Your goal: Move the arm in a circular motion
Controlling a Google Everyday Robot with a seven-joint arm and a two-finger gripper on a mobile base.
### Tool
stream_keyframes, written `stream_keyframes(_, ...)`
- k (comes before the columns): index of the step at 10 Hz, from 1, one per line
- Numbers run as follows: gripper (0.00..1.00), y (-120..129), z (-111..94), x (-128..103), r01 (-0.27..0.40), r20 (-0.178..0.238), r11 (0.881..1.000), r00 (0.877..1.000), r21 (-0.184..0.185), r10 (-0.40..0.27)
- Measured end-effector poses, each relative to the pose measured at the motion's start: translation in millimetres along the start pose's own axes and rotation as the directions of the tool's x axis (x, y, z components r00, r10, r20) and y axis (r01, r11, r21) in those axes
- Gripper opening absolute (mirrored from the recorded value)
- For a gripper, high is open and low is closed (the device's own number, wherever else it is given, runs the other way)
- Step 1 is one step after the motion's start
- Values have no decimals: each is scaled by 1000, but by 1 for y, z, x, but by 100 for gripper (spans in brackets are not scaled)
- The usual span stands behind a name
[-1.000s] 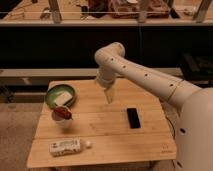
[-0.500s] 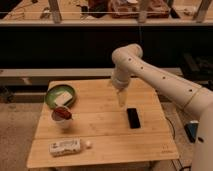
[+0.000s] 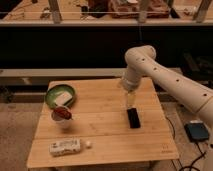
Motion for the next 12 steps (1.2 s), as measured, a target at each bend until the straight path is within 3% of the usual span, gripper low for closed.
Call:
stream_keyframes(2, 80, 44, -1, -5, -23, 19, 1000, 1000, -4, 24)
stream_keyframes(5, 80, 89, -3, -14, -50, 36, 999, 998, -4, 50)
stream_keyframes(8, 80, 86, 0, -39, 35, 10, 999, 999, 13, -35)
stream_keyframes(12, 80, 46, 15, -112, 186, -35, 982, 982, 35, -184)
